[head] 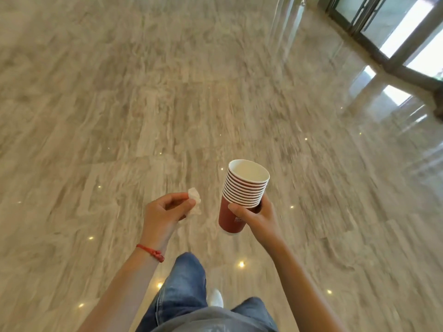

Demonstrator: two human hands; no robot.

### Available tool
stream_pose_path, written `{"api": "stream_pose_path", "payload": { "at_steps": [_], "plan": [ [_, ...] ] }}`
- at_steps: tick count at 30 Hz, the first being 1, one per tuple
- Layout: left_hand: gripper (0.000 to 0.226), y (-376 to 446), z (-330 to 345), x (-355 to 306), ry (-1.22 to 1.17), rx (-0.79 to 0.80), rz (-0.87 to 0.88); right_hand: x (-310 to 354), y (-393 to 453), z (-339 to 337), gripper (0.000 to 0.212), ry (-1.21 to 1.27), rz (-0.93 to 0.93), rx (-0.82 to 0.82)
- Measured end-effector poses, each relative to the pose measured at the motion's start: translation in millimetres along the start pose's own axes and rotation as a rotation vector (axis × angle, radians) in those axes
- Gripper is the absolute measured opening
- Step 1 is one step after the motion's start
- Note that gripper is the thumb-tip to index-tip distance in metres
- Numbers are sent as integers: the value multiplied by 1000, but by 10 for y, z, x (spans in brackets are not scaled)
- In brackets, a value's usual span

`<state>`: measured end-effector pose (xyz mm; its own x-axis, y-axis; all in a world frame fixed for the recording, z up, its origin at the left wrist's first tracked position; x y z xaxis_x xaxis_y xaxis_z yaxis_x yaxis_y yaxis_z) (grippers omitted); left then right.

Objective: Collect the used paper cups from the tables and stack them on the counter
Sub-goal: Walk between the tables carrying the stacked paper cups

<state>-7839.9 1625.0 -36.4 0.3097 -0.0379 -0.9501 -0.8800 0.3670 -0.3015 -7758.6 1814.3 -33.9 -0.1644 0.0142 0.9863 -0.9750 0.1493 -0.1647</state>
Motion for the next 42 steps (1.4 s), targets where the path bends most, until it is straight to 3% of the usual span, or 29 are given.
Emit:
{"api": "stream_pose_path", "payload": {
  "at_steps": [8, 16, 26, 32, 42],
  "plan": [
    [13, 2257, -10, -475, -21, 19, -12, 164, 2238, -500, 36, -3, 36, -29],
    [21, 4527, -121, -1465, -6, 73, 3, 713, 4364, -931, 33, 21, 54, -62],
    [16, 6981, 75, -1992, -54, 40, -61, 887, 6853, -1661, 34, 26, 65, -48],
    [14, 8471, 188, -2648, -98, -6, -55, 1335, 8475, -2229, 33, 29, 47, -31],
    [19, 10922, 101, -3307, -101, -5, -85, 1694, 10990, -2702, 33, 24, 71, -42]
  ]
}}
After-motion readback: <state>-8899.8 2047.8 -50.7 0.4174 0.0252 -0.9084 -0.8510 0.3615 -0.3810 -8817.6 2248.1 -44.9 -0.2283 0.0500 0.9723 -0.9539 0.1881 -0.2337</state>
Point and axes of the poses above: each hand's wrist, its own y-axis towards the middle knuckle, its own z-axis out of the palm, x = y × z, the point moved 3 cm from there along y, towards the middle knuckle, and after that the axes turned 14 degrees about x, right-handed, at the moved point
